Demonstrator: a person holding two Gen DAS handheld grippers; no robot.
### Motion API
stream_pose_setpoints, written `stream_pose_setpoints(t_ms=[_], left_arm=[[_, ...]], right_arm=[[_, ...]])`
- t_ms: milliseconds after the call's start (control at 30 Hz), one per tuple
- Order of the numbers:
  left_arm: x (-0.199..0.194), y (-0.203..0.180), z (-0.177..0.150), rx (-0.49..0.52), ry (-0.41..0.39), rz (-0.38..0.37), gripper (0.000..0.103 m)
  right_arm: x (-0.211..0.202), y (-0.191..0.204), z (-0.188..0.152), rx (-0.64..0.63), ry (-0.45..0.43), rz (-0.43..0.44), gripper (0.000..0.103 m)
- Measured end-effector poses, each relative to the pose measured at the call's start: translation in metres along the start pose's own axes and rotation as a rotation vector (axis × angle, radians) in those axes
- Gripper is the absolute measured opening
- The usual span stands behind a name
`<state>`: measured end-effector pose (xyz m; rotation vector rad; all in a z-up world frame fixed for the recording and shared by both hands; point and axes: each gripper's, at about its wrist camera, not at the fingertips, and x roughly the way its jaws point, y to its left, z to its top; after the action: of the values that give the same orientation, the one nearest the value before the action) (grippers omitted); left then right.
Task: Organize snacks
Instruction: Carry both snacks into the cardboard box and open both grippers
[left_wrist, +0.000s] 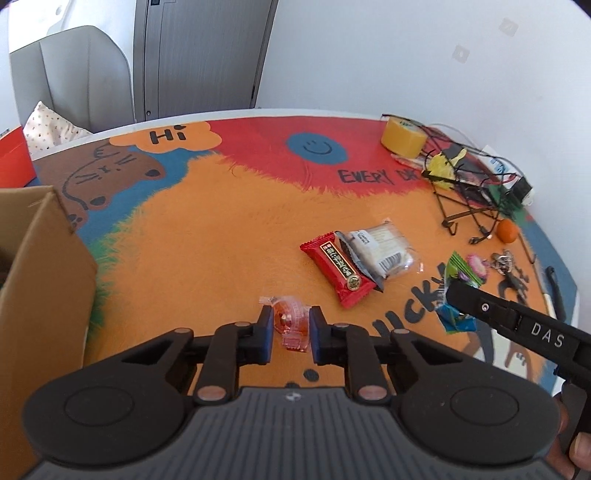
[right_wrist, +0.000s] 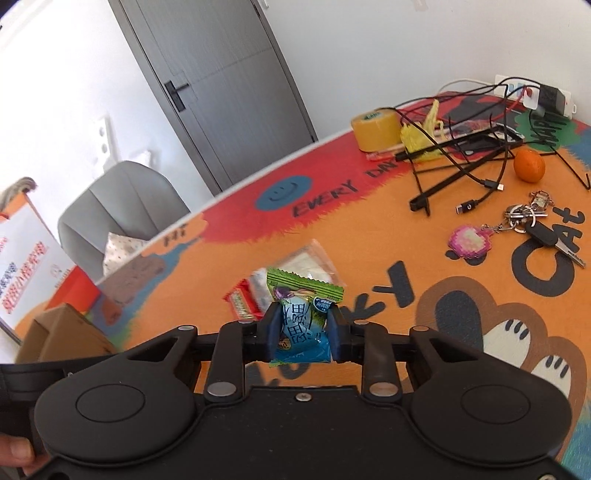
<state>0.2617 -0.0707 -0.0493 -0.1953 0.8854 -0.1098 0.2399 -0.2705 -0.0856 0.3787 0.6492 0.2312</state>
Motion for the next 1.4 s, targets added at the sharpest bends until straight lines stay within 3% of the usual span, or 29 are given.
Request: stream_pose_setpoints(t_ms=[300, 600, 933, 1400], left_arm=[[-0.063, 0.014, -0.013, -0.043, -0.116, -0.030, 0.017], [-0.123, 0.031, -0.022, -0.059, -0.215, -0.012, 0.017], [-0.168, 0.069, -0.037, -0.146, -0.287, 0.027, 0.017], [-0.180, 0.135, -0.059, -0.309, -0.298, 0.063, 0.017]], right_arm=[[-0.030, 0.035, -0.008, -0.001, -0.040, 0.087, 0.027], [-0.047, 0.083, -0.011, -0.039, -0.059, 0.174, 0.027], [-0.061, 0.130, -0.014, -0.074, -0.070, 0.255, 0.027], [-0.047, 0.186, -0.034, -0.123, -0.007, 0.359, 0.027]])
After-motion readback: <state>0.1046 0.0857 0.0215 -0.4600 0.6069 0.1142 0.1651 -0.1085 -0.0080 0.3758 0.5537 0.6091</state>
